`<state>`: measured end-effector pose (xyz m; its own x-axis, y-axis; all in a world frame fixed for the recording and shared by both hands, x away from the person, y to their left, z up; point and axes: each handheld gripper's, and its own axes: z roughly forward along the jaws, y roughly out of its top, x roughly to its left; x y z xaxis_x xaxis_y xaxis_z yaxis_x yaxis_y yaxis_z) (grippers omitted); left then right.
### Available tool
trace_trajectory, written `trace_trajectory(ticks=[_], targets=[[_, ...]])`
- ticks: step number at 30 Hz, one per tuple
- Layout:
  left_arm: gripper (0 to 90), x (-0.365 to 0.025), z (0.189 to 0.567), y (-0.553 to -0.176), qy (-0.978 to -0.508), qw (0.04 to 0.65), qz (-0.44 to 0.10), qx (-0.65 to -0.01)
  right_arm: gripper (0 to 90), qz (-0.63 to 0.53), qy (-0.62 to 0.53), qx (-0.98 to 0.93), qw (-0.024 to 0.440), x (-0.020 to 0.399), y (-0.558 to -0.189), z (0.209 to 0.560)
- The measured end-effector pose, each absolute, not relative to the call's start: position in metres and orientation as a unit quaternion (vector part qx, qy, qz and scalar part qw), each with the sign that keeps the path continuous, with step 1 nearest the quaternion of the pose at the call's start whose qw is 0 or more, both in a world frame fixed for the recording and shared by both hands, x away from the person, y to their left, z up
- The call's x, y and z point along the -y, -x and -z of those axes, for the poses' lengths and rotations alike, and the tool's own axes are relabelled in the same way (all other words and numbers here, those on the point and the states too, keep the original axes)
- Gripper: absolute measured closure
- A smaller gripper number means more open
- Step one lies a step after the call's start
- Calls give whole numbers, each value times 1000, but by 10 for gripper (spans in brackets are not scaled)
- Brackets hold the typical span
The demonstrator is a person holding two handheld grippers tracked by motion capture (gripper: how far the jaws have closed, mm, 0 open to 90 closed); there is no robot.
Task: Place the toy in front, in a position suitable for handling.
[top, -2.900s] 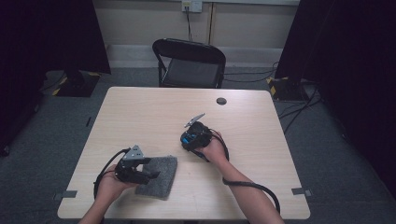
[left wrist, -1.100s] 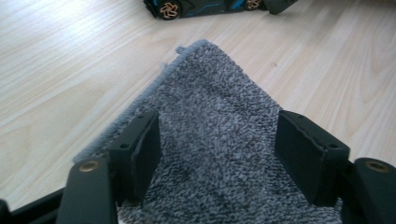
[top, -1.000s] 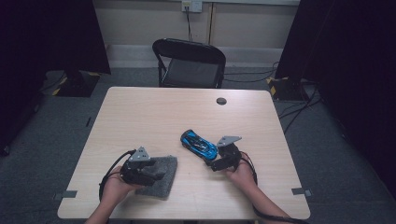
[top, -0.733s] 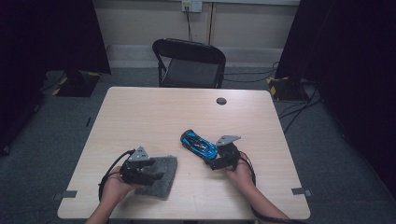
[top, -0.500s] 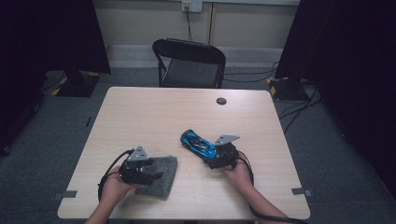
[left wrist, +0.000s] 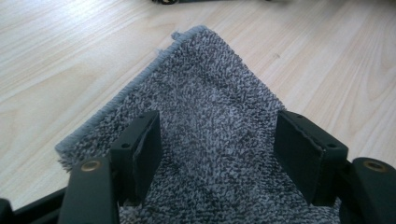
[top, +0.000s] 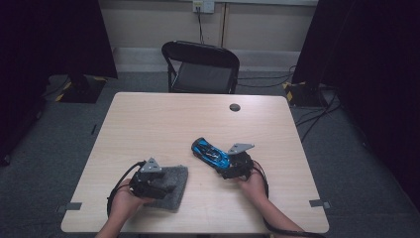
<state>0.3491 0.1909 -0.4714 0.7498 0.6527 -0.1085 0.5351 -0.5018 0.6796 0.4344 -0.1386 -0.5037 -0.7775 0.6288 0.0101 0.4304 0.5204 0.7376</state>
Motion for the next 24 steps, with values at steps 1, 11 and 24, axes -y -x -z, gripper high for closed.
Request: trace_trajectory(ticks=[1, 11, 24], targets=[[305, -190, 474, -349, -867, 349, -87, -346, 236, -381, -307, -862, 130, 139, -434, 504], [446, -188, 482, -351, -876, 326, -77, -347, 235, -381, -307, -862, 130, 139, -434, 504], [746, -187, 470, -359, -858, 345, -18, -379, 235, -382, -308, -862, 129, 139, -435, 504]])
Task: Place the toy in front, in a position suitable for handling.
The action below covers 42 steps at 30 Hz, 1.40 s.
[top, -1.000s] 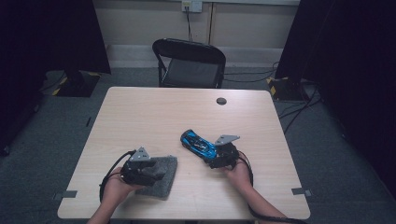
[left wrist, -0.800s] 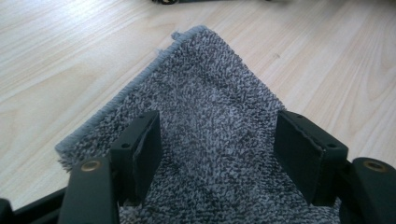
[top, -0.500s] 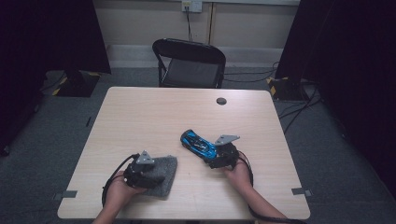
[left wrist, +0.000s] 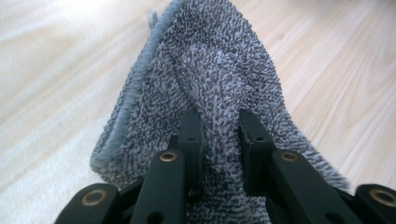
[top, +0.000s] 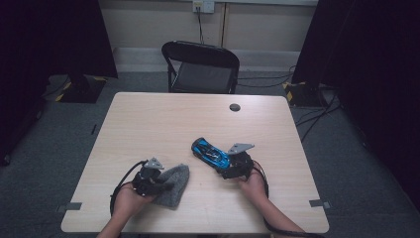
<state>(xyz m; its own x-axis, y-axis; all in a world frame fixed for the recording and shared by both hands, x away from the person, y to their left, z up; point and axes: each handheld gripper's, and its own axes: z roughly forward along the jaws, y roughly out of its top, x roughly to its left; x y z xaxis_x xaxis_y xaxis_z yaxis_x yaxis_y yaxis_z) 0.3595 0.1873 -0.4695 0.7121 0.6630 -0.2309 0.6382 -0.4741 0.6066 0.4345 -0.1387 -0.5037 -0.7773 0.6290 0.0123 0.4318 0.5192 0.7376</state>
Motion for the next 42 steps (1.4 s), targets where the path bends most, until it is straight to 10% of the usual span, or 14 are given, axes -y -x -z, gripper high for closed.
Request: trace_trajectory(ticks=[42], targets=[[767, -82, 419, -436, -875, 356, -114, -308, 232, -382, -308, -862, 128, 139, -435, 504]])
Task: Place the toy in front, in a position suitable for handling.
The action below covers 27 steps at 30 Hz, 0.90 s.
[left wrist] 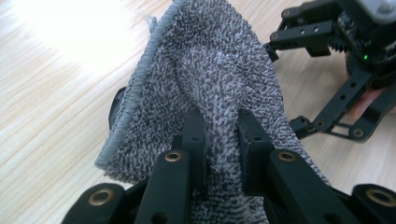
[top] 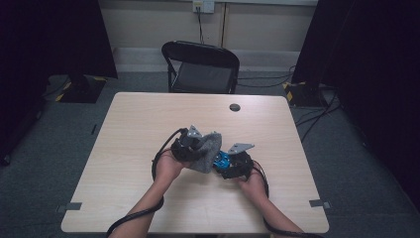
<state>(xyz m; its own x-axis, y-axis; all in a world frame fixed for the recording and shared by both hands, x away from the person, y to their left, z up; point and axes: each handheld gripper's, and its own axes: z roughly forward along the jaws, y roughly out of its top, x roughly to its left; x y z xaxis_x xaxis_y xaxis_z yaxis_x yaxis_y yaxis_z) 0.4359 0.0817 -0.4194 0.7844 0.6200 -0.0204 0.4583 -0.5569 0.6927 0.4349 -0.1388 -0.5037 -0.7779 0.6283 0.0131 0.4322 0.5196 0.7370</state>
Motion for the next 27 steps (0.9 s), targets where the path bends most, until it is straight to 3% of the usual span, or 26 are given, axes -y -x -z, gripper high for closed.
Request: trace_trajectory(ticks=[27], targets=[[770, -59, 427, -449, -878, 360, -101, -298, 239, -383, -310, -860, 131, 139, -434, 504]])
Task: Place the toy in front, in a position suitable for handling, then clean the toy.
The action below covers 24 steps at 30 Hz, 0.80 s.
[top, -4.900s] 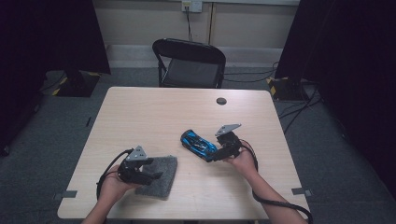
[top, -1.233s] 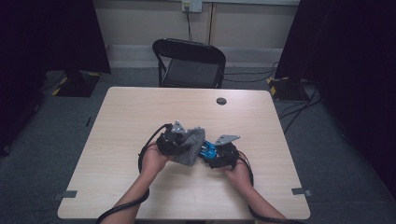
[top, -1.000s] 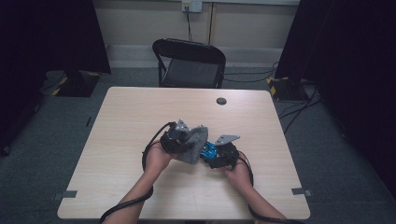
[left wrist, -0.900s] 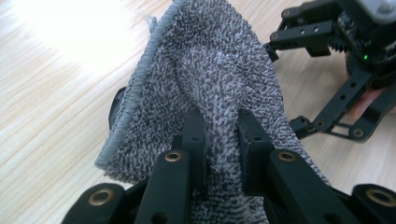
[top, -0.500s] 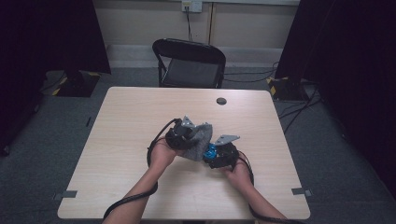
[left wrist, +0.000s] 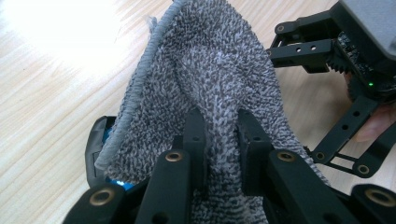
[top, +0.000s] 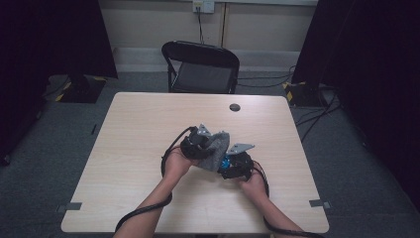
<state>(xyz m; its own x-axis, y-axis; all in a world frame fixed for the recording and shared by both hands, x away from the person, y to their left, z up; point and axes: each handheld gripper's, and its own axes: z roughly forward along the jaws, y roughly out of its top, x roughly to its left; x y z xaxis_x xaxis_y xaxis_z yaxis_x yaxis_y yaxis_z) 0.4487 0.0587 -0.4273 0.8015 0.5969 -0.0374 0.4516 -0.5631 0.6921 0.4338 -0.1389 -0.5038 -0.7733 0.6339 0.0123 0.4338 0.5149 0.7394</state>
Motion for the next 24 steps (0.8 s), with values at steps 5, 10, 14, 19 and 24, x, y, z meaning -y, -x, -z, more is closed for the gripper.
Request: trace_trajectory(ticks=[5, 10, 14, 19, 24], targets=[[770, -57, 429, -451, -880, 360, -95, -296, 239, -383, -310, -861, 131, 139, -434, 504], [769, -51, 429, -452, -882, 362, -88, -288, 239, -382, -309, -861, 130, 139, -434, 504], [770, -47, 429, -452, -885, 359, -90, -284, 239, -382, -309, -861, 130, 139, -434, 504], [769, -43, 433, -454, -889, 352, -92, -279, 239, -382, -309, -861, 130, 139, -434, 504], [769, -34, 439, -456, -901, 333, -86, -264, 239, -382, -309, -861, 131, 139, -434, 504]])
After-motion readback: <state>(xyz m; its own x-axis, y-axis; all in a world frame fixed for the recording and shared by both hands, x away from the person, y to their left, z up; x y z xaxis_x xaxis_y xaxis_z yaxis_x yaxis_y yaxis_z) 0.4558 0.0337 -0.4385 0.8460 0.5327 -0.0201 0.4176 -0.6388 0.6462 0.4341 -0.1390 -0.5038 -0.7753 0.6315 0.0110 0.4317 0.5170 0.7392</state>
